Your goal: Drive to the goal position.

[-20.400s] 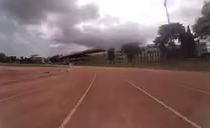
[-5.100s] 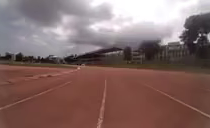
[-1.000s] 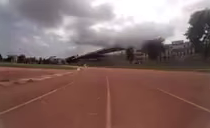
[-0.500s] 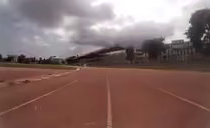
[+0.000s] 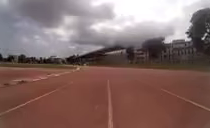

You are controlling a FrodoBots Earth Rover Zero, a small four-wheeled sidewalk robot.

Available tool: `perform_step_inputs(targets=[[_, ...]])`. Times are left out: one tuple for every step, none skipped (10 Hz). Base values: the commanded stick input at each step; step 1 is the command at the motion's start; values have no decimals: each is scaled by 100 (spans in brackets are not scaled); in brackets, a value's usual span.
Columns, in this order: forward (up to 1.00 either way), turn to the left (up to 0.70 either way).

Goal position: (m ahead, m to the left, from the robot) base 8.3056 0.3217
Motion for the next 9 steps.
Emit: perform_step_inputs(targets=[[45, 0], [45, 0], [45, 0], [45, 0], [45, 0], [45, 0], [45, 0], [45, 0], [45, 0]])
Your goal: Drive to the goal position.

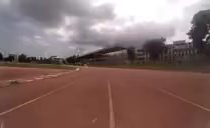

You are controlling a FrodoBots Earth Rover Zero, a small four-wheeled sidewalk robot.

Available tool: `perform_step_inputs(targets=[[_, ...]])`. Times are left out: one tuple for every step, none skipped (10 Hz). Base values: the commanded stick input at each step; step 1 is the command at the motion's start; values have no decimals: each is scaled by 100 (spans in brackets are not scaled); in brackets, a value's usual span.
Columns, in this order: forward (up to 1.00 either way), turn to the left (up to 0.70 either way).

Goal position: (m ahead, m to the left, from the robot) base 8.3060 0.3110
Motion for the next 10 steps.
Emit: perform_step_inputs(targets=[[45, 0], [45, 0], [45, 0], [45, 0], [45, 0], [45, 0], [45, 0], [45, 0], [45, 0], [45, 0]])
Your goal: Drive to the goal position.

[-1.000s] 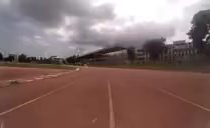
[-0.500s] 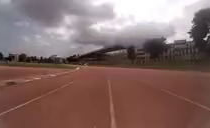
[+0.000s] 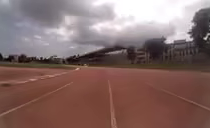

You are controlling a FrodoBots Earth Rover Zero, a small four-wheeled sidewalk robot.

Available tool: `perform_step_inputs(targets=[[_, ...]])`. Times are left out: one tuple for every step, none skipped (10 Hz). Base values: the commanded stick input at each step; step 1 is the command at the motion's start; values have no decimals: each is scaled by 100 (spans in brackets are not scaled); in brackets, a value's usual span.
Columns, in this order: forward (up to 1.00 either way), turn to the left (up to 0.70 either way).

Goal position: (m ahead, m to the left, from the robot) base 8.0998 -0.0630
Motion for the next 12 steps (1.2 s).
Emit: perform_step_inputs(targets=[[45, 0], [45, 0], [45, 0], [45, 0], [45, 0], [45, 0], [45, 0], [45, 0], [45, 0], [45, 0], [45, 0], [45, 0]])
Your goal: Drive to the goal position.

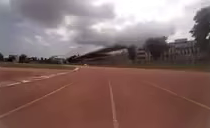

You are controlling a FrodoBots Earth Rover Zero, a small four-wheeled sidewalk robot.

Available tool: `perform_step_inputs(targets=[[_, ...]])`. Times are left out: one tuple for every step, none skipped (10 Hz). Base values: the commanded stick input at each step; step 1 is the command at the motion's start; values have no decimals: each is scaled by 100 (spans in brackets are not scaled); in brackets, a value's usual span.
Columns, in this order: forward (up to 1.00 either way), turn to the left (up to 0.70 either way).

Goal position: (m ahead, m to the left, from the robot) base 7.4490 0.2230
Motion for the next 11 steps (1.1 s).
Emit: perform_step_inputs(targets=[[45, 0], [45, 0], [45, 0], [45, 0], [45, 0], [45, 0], [45, 0], [45, 0], [45, 0], [45, 0], [45, 0]])
